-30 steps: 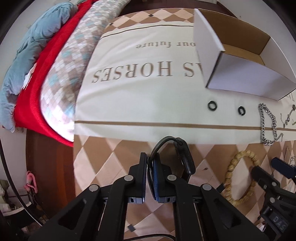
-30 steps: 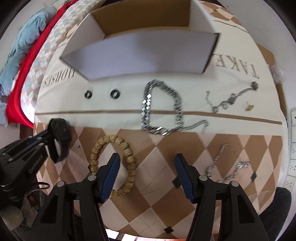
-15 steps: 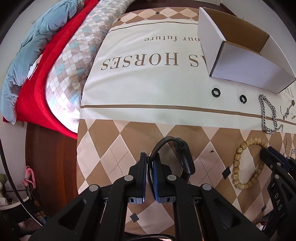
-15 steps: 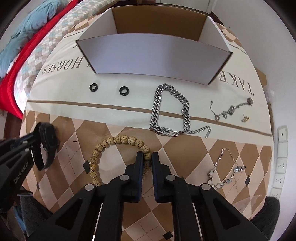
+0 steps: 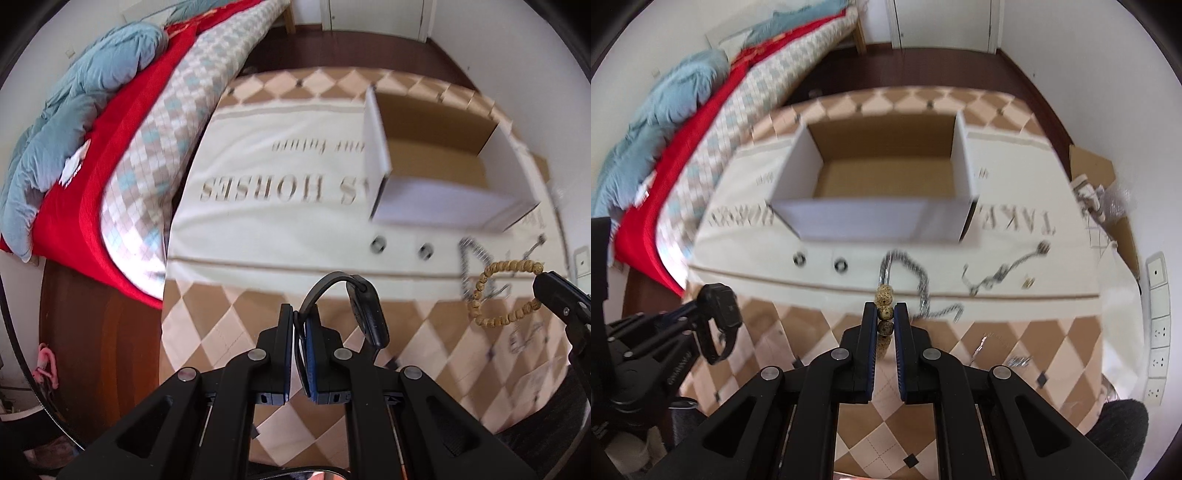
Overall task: Organize jewelry
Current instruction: 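Carry both items into the white box and open both tools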
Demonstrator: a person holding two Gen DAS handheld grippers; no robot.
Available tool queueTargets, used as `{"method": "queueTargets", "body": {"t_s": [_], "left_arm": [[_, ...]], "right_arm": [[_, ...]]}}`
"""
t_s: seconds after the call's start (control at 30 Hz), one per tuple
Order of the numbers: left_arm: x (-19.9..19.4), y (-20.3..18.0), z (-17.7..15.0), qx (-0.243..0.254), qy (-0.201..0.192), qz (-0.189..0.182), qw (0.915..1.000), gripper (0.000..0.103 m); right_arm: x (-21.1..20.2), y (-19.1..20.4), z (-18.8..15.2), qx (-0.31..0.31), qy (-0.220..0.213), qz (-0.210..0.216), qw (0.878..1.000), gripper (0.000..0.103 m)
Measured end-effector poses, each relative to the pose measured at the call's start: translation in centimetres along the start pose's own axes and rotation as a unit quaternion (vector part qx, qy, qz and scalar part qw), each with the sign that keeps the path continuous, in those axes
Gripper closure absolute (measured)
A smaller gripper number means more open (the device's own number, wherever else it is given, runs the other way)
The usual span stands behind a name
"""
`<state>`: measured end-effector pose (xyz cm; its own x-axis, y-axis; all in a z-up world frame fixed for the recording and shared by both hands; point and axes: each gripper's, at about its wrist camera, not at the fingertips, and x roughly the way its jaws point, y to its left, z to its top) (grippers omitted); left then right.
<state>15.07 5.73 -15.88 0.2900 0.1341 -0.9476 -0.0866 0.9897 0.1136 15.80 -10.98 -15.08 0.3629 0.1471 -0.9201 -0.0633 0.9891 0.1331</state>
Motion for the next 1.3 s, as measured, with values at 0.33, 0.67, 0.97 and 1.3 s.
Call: {"method": "queueTargets", "body": {"t_s": [0.33, 0.67, 0.97, 1.3], "left_arm": [[-3.6, -2.4, 8.1, 0.002, -0.055, -0.037, 0.9978, 0.099], [0.7, -5.4, 15.6, 0.017, -0.005, -0.105, 0.9943, 0.099], [4.7, -6.9, 18.7, 0.012, 0.056, -0.138, 0.9888, 0.091], [3.5, -7.2, 20.0, 0.015, 0.048, -0.144, 0.9883, 0.040]], "right_arm": [[-5.3, -2.6, 6.6, 0.015, -0.062, 0.021, 0.998, 0.094], [-0.7, -4.6, 13.4, 0.032, -0.030, 0.041, 0.998, 0.094], [4.2, -5.3, 15.8, 0.033, 0.017, 0.059, 0.998, 0.094], [5.2, -4.9, 16.6, 0.026, 0.048, 0.075, 0.996, 0.081]]}}
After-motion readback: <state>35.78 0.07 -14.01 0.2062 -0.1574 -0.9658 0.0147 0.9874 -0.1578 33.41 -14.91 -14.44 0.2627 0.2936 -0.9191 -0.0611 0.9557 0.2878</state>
